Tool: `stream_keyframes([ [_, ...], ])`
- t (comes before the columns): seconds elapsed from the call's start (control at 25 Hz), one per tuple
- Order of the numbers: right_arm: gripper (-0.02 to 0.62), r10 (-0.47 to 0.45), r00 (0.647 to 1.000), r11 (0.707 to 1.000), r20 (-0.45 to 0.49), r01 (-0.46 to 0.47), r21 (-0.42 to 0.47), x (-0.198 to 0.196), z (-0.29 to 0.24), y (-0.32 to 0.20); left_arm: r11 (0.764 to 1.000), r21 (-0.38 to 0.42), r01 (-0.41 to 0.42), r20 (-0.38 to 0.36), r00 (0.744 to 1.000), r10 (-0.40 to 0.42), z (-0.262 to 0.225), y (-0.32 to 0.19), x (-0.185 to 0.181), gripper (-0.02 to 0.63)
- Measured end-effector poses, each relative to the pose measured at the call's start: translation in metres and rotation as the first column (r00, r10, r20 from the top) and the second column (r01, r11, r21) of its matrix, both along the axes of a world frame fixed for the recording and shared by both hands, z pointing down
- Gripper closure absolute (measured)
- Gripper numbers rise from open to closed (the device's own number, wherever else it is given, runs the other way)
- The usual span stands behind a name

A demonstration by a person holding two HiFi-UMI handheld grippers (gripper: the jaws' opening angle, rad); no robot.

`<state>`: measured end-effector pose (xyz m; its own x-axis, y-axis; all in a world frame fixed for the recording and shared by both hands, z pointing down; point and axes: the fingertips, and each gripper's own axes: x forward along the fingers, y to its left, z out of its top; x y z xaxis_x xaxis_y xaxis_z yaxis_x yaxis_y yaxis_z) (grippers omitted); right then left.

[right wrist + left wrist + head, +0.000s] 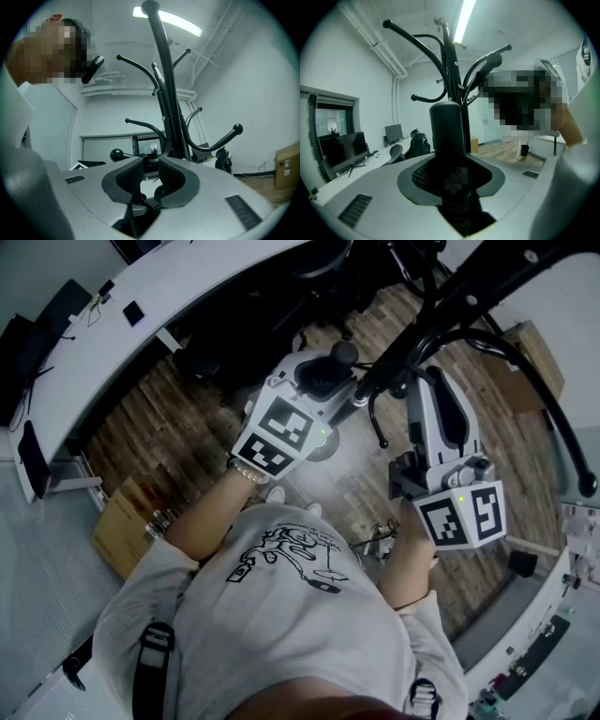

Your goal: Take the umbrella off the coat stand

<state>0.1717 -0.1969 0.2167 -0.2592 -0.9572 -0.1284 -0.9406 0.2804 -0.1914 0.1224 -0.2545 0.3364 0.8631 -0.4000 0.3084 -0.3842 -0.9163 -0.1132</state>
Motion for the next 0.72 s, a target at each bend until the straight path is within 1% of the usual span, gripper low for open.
stream_keyframes([
  [0.08, 0.482, -0.001, 1.000, 1.000, 0.000, 0.001, -0.011, 0.003, 0.006, 0.000, 1.000, -0.007, -0.003, 0.011, 1.000, 0.003, 0.006, -0.002, 0.005, 0.420],
  [0.36, 0.474, 0.001, 1.000, 1.000, -0.005, -0.001, -0.027, 0.016, 0.019, 0.007, 0.999, -0.030, -0.013, 0.045, 0.999, 0.014, 0.023, -0.007, 0.018, 0.420],
  [0.72, 0.498, -0.005, 1.000, 0.998, -0.016, 0.004, -0.056, 0.024, 0.041, 0.010, 0.998, -0.048, -0.028, 0.080, 0.996, 0.032, 0.043, -0.006, 0.033, 0.420],
])
